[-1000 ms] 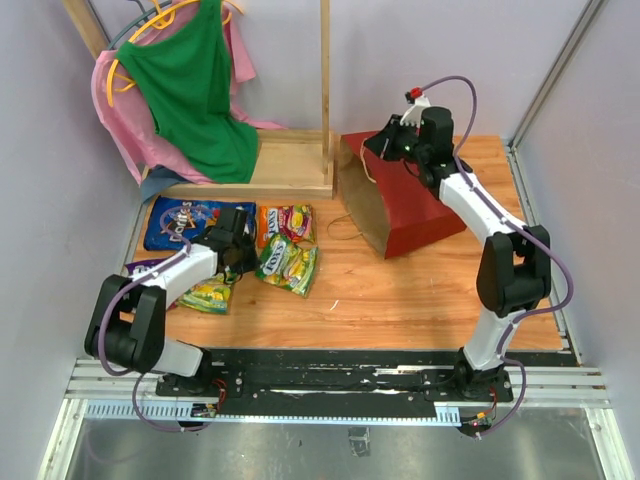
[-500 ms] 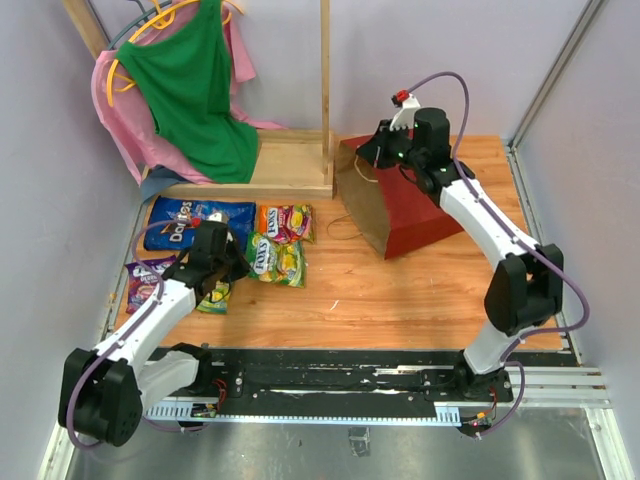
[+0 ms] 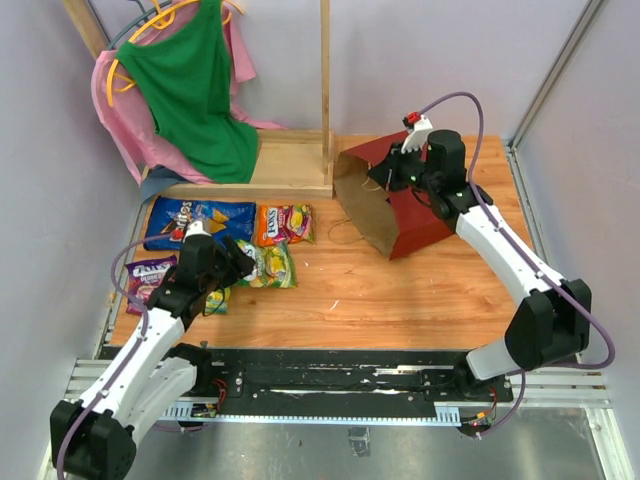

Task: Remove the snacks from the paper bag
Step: Place the snack at the center of the board, then move the snack to the center of the board, then adjust the paper bag at the center of the board.

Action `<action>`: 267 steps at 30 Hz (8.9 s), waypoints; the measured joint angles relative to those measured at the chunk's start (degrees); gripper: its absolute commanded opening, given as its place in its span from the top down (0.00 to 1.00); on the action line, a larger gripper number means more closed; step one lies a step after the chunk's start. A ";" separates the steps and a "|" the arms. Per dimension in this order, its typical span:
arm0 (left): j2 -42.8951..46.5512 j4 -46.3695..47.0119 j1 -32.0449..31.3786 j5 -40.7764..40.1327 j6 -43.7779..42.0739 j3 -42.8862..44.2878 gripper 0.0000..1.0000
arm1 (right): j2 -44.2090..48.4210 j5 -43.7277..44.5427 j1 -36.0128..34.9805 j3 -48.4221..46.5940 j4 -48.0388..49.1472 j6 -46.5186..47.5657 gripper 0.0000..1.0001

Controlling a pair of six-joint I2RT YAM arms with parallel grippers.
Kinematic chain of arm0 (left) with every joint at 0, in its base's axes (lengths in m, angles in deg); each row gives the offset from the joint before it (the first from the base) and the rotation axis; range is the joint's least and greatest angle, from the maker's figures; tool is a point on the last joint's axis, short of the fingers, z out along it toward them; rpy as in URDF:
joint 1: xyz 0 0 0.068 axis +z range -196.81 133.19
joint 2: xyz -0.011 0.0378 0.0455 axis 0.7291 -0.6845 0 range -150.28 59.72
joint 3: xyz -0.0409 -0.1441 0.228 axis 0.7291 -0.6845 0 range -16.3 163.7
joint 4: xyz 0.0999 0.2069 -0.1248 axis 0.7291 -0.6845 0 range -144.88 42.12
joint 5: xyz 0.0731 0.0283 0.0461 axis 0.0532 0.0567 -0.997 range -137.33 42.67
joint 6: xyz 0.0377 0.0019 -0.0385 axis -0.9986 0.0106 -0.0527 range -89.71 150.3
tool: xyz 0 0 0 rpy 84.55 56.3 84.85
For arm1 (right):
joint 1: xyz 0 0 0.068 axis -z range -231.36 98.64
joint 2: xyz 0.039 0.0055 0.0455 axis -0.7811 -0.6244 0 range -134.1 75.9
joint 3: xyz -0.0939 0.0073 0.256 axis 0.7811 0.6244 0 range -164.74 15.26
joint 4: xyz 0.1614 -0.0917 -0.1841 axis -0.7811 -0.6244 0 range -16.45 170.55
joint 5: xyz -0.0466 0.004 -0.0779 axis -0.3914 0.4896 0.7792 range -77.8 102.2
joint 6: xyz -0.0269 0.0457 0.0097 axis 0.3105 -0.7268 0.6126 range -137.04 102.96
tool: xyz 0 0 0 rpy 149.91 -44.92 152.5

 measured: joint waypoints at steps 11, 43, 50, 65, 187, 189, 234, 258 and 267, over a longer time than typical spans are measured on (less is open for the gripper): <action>5.20 -1.90 0.02 0.63 1.92 -2.67 0.02 | 7.04 -0.39 -0.02 4.79 -1.16 0.79 0.99; -27.21 25.64 -12.09 -5.29 3.41 3.89 0.51 | 8.57 0.76 -0.09 7.61 -0.81 0.68 0.99; -36.83 33.22 -12.22 -3.56 4.31 0.92 0.53 | 8.57 0.81 -0.09 7.61 -0.81 0.70 0.99; -39.21 48.06 -24.26 -1.33 12.37 -4.76 0.53 | 9.14 0.87 -0.09 7.91 -0.85 0.70 0.99; -50.86 22.12 -39.54 26.10 -91.23 39.12 1.00 | 38.07 6.97 17.51 18.38 -24.50 -10.27 0.02; -50.62 22.12 -39.26 25.92 -90.66 37.86 1.00 | 38.23 8.33 17.73 18.38 -24.76 -10.62 0.02; -54.55 31.74 -32.81 25.09 -56.28 47.76 0.99 | 26.69 17.05 28.87 21.94 -26.60 -13.86 0.26; -54.69 34.32 -35.34 24.33 -56.06 44.83 0.99 | 17.55 13.07 28.87 30.45 -7.61 -18.47 0.99; -59.21 34.18 -37.31 22.29 -55.67 47.71 1.00 | 16.57 12.17 32.83 30.18 -5.60 -18.18 0.99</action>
